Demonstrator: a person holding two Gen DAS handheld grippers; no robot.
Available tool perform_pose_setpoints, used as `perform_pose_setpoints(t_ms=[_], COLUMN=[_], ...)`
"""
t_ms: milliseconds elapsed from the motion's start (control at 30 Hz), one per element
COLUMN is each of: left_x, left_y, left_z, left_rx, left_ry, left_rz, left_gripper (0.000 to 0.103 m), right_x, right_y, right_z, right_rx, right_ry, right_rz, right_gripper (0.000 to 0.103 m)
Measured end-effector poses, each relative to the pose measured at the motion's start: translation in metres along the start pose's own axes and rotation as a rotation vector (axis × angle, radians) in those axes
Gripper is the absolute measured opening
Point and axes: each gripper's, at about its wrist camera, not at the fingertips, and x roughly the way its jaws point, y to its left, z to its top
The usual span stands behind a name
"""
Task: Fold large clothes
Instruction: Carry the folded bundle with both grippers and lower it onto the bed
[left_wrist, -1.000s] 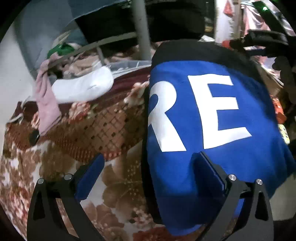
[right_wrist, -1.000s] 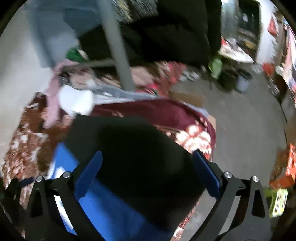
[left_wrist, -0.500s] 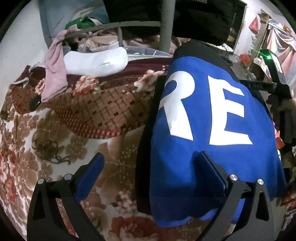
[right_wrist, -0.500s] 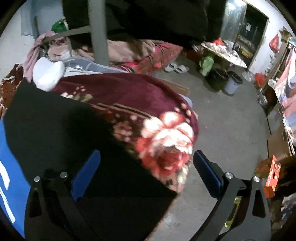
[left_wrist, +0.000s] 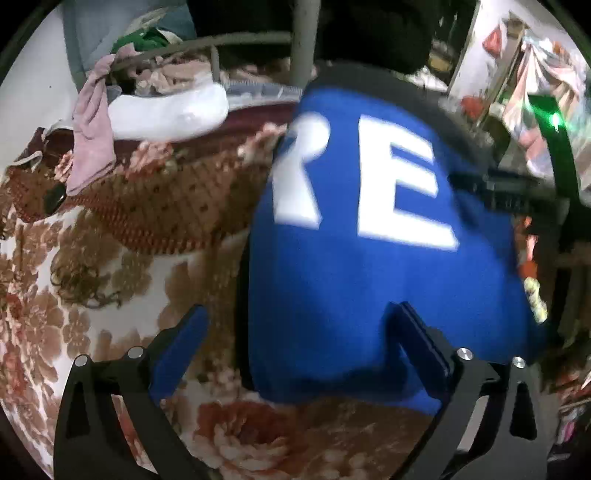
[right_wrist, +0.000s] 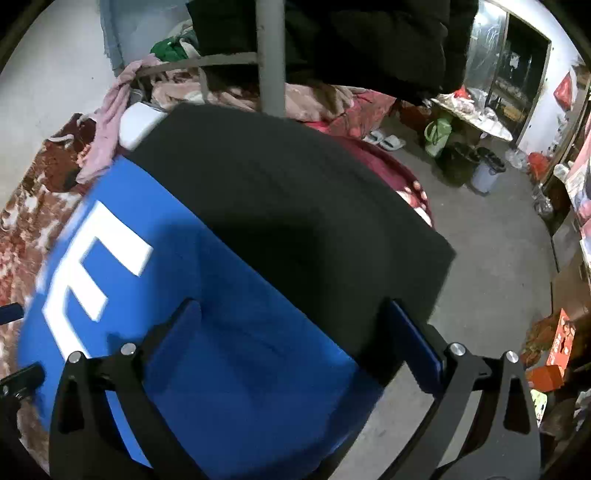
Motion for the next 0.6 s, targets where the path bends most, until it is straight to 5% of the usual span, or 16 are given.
perform_pose_setpoints(t_ms=[167,300,500,600], left_x=[0.016,-0.024,-0.069,-0.023], left_y=[0.014,0.008,0.011,0.002], left_z=[-0.043,-0.031,0.097,0.160], left_rx=[-0.042,-0.032,-0.146,-0.140], left_ry=[0.108,0.023,-0.207,-0.159], left_rz=[0.022,0.042,-0.062,-0.092], left_gripper=[0.099,0.096,0.097,0.097], right_x=[0.012,-0.012,-0.069,-0.069], right_y=[-0.037,-0.044,-0.015,0.011], right_z=[-0.008,-0.010,-0.046,-0.067], right_rx=[0.013,0.001,0.000,-0.077], right_ry=[0.003,-0.004,-0.004,0.005], right_rz=[0.002,-0.027,0.054,0.063], right_gripper=[0.098,0.098,0.098,0.098])
